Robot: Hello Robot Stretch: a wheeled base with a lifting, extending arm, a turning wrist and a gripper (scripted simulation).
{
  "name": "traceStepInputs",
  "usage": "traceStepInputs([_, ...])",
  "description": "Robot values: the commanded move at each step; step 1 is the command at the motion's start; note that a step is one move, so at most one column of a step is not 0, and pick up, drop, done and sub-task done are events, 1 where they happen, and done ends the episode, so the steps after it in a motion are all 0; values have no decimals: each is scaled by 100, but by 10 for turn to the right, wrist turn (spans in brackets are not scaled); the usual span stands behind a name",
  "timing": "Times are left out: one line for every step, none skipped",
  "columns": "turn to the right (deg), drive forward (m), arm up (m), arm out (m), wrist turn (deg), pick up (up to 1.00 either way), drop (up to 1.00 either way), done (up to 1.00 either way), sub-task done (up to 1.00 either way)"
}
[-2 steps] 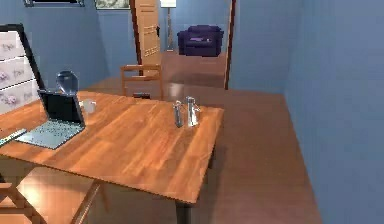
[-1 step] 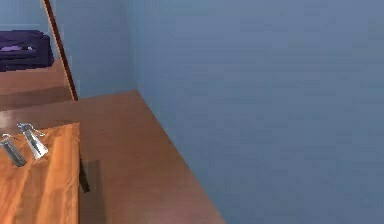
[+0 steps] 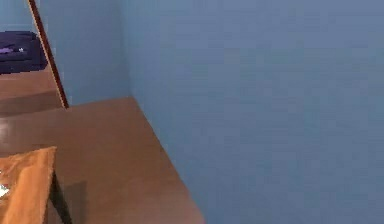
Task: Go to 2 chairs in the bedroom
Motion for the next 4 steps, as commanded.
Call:
traceStepInputs([-180, 0, 0, 0, 0, 0, 0, 0, 0])
traceStepInputs([0, 15, 0, 0, 0, 0, 0, 0, 0])
traceStepInputs([-60, 0, 0, 0, 0, 0, 0, 0, 0])
traceStepInputs([0, 100, 0, 0, 0, 0, 0, 0, 0])
